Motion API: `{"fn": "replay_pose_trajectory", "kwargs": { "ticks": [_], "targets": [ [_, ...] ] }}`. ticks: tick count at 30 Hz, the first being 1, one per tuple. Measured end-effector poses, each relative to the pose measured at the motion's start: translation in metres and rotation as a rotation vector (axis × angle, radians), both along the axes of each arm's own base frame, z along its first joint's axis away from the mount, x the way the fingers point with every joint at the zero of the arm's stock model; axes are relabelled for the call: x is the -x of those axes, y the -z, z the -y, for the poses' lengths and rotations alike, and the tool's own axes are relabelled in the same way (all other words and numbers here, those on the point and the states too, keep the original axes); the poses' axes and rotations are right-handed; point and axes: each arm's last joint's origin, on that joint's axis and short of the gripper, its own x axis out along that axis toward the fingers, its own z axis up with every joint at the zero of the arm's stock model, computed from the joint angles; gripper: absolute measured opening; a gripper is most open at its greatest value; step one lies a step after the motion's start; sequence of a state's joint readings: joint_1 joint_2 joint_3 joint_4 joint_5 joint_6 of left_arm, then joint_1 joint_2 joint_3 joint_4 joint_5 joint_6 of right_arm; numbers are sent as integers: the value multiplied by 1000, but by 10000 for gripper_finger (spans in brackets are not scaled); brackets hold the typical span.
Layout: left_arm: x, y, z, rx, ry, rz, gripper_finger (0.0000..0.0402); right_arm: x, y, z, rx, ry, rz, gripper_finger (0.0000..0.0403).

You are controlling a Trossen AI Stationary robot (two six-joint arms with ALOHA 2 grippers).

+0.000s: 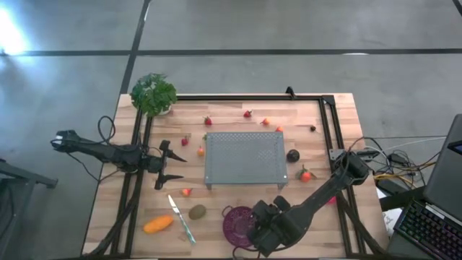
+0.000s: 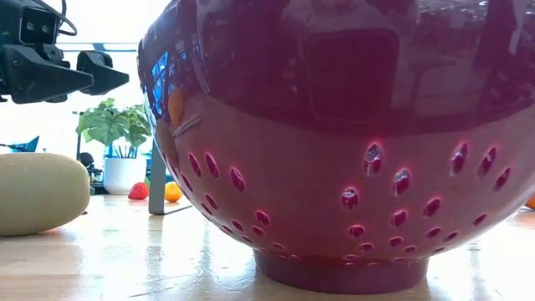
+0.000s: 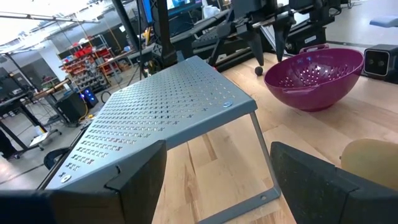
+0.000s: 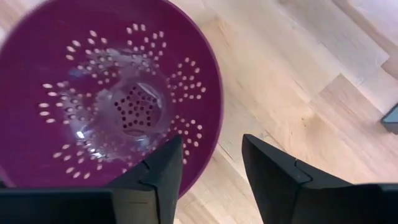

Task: Pick & Place Fruit
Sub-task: Put the purple strainer bowl on the shelf

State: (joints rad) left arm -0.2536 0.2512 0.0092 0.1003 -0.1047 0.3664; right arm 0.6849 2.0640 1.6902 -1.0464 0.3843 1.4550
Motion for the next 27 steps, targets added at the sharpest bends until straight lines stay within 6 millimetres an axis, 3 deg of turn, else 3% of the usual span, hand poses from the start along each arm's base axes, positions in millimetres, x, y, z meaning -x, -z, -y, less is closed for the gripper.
{"fn": "replay_pose_trajectory", "kwargs": {
  "ticks": [17, 27],
  "targets": [
    [0, 0, 0, -1, 0, -5, 291, -1, 21, 0, -29, -2, 36, 130],
    [0, 0, 0, -1, 0, -4, 291, -1, 21, 0, -39, -21, 25, 70]
  ]
}}
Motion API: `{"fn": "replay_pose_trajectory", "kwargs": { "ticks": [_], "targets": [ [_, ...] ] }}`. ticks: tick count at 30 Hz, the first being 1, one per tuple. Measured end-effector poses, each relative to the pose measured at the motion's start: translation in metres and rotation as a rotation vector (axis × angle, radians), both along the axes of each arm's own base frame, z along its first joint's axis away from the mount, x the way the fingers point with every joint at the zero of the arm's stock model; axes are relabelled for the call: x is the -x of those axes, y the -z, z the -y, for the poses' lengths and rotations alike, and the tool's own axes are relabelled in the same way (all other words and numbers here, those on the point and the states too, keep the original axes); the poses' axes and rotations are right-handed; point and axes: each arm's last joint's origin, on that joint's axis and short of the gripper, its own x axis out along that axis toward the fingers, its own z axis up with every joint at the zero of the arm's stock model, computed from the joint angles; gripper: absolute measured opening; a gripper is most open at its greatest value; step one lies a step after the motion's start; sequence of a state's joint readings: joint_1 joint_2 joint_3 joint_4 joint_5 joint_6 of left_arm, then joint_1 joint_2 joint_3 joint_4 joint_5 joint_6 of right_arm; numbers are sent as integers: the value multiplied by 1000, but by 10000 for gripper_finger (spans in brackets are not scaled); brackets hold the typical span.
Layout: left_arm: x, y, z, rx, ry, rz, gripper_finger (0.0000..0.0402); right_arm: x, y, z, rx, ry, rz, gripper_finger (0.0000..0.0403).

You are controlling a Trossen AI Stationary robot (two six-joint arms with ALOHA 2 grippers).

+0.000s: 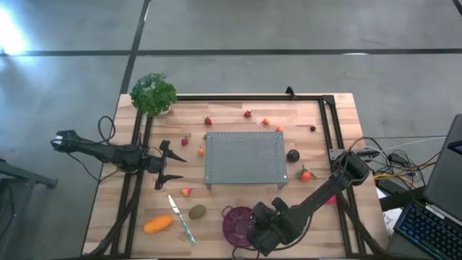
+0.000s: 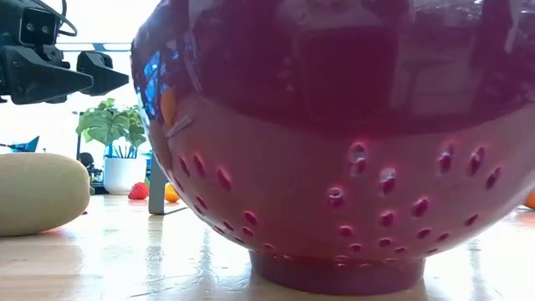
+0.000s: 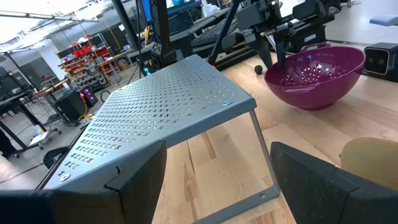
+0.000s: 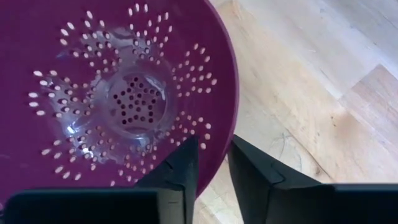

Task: Pick & Place Fruit
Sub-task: Put the purple strainer bowl on the shelf

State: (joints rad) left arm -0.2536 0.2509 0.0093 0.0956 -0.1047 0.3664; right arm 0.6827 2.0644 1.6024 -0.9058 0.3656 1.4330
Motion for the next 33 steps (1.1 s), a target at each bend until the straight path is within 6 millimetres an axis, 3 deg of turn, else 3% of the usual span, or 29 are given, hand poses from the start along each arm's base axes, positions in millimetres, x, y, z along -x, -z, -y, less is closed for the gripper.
{"fn": "replay_pose_trajectory", "kwargs": {
  "ticks": [8, 21, 27, 33],
  "targets": [
    [0, 0, 0, 0, 0, 0, 291, 0, 0, 0, 5, -13, -2, 14],
    [0, 0, 0, 0, 0, 0, 291, 0, -2, 1, 3, -19, 0, 11],
    [0, 0, 0, 0, 0, 0, 291, 2, -13, 3, -1, -46, 10, 10],
    [0, 0, 0, 0, 0, 0, 291, 5, -36, 10, -41, -79, 40, 12]
  ]
}}
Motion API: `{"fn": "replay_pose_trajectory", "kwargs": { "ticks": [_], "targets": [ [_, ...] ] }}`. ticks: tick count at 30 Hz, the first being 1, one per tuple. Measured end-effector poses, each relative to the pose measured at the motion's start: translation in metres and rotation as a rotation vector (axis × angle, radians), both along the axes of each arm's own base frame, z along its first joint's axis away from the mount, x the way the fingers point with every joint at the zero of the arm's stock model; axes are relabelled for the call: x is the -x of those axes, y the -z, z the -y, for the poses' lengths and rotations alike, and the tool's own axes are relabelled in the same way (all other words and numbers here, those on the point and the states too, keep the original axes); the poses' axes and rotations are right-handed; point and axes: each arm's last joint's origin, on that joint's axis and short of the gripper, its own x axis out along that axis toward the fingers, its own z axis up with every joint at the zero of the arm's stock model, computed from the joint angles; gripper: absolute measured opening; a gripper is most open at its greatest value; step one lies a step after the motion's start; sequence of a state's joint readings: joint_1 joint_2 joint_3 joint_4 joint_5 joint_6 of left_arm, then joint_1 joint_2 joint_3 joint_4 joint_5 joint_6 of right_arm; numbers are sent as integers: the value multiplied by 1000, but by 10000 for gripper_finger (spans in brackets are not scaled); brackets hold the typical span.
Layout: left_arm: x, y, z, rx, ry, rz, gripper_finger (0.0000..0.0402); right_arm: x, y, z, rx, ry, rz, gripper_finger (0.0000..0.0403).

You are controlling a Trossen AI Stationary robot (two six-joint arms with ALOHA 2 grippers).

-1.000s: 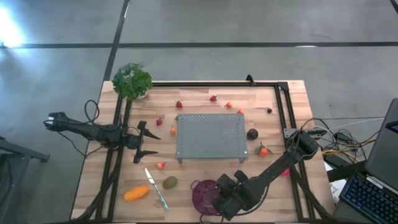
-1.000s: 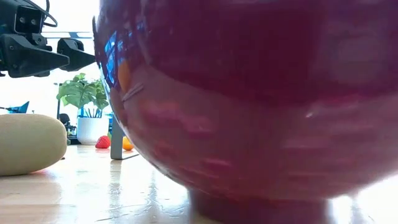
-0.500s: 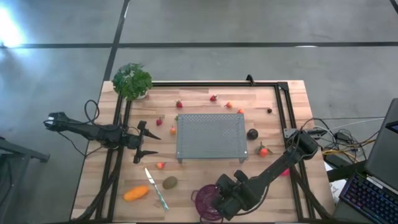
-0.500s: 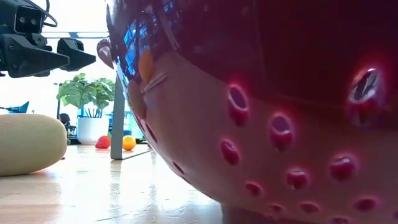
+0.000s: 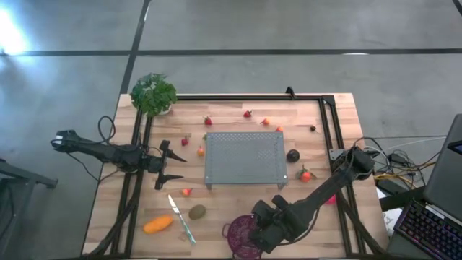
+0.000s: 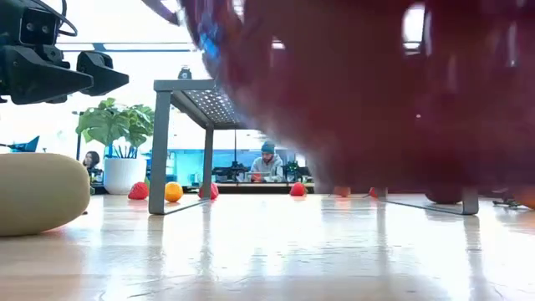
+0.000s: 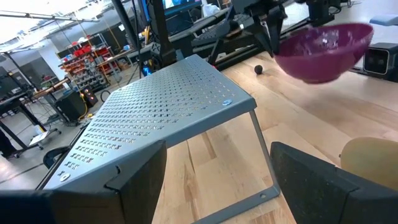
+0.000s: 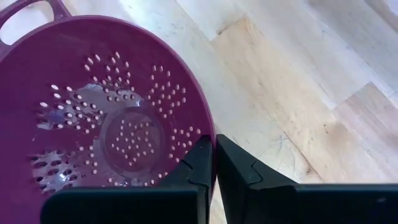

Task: Pick & Place Fruit
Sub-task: Put the purple strainer bowl on the shelf

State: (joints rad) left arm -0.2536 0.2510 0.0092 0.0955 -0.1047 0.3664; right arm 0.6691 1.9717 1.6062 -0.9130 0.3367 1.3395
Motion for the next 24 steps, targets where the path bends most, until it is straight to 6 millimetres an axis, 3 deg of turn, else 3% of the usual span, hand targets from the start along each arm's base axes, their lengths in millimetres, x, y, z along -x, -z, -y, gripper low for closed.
{"fn": "replay_pose_trajectory", "kwargs": {
  "ticks": [17, 24],
  "targets": [
    [0, 1, 0, -2, 0, -8, 291, 22, -91, 57, -24, -103, 123, 9],
    [0, 1, 0, -2, 0, -8, 291, 29, -109, 96, 31, -80, 90, 9]
  ]
}}
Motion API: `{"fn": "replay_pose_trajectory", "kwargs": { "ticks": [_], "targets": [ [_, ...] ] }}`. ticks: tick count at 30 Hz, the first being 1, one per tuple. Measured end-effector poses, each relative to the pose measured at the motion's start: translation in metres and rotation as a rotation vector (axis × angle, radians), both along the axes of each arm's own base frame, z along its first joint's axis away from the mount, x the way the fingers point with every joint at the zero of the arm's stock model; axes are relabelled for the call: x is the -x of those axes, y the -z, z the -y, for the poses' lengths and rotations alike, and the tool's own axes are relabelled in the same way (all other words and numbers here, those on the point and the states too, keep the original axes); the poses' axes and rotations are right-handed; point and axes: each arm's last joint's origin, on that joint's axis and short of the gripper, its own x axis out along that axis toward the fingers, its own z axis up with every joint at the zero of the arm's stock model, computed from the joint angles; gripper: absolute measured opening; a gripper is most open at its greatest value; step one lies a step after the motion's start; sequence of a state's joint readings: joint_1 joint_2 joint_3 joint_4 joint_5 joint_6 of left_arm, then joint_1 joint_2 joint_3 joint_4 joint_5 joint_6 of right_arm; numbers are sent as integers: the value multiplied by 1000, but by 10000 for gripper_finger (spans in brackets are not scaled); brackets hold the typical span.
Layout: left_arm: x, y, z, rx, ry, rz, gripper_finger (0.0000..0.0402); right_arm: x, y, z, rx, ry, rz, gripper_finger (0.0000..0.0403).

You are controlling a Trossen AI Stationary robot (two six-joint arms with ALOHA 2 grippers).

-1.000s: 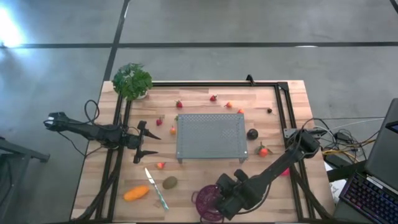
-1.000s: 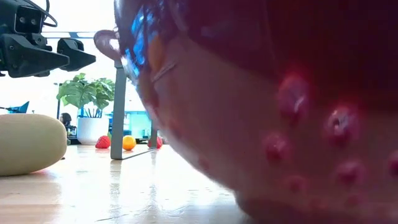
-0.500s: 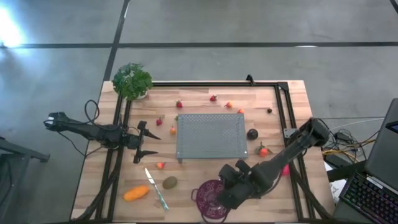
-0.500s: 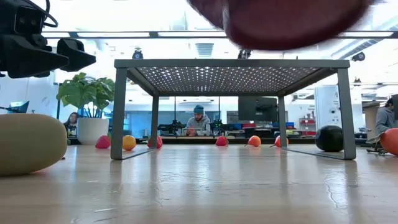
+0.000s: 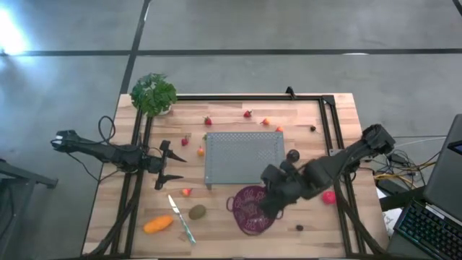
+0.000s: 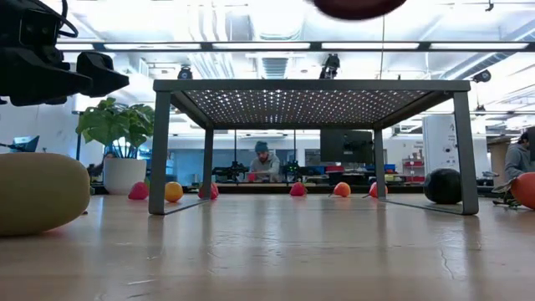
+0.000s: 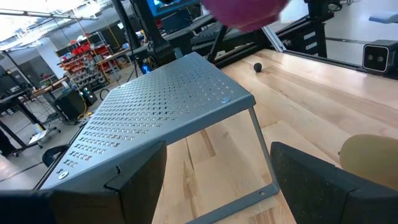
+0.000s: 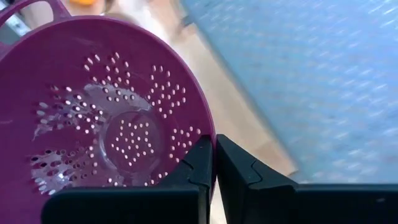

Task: Pick & Place Fruit
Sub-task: Put the purple strainer bowl on the shelf

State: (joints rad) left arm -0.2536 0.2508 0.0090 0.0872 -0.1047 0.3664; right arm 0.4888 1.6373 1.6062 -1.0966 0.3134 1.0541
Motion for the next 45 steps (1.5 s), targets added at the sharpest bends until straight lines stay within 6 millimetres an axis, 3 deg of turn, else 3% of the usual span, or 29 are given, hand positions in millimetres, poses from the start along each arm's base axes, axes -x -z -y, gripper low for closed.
{"fn": "replay_pose_trajectory", "kwargs": {
  "ticks": [11, 23, 36, 45],
  "targets": [
    [0, 0, 0, 0, 0, 0, 291, 4, -19, 62, 37, 47, -44, 9],
    [0, 1, 0, -2, 0, -7, 291, 4, -18, 127, 82, 100, -165, 9],
    [0, 1, 0, -3, 0, -11, 291, 16, -26, 168, 38, 83, -153, 8],
    [0, 1, 0, -4, 0, -16, 291, 34, -23, 191, -12, 125, 4, 8]
  ]
}}
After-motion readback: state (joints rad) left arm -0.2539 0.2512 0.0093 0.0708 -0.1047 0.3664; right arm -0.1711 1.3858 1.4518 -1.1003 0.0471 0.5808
